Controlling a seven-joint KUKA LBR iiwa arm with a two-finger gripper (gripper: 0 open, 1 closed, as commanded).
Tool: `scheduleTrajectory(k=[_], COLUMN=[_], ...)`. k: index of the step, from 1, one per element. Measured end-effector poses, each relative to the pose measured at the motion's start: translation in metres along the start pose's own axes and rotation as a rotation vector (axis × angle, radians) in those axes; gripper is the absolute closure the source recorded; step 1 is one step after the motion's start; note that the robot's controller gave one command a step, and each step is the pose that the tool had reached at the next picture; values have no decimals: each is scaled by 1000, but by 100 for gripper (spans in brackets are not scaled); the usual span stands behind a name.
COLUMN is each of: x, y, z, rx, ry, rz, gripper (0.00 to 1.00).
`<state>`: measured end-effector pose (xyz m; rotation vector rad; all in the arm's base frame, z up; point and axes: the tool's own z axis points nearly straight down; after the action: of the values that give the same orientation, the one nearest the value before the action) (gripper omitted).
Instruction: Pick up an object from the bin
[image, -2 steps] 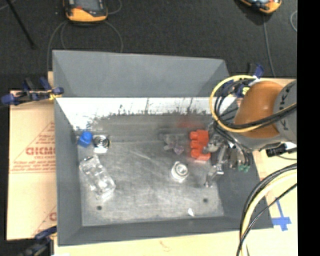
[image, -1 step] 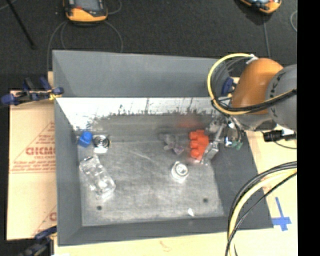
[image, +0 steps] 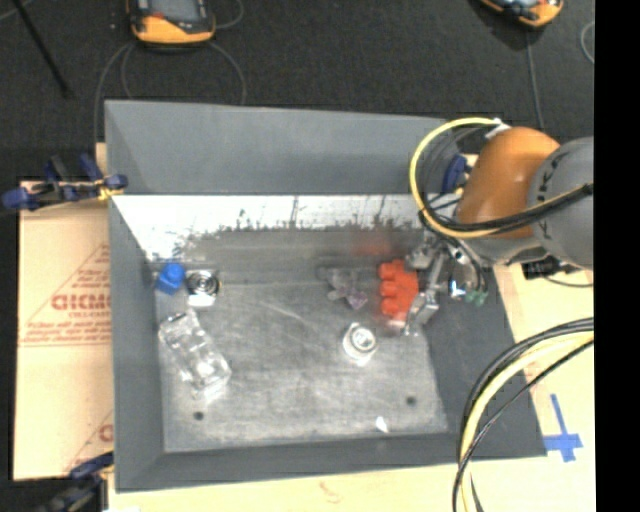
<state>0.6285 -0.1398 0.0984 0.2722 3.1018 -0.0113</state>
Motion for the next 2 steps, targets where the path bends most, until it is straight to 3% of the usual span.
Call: scheduleTrajectory(k=[2], x=[2], y=[8], z=[6], rx=[-3], ry=[-4], rz=[-34], gripper=[0])
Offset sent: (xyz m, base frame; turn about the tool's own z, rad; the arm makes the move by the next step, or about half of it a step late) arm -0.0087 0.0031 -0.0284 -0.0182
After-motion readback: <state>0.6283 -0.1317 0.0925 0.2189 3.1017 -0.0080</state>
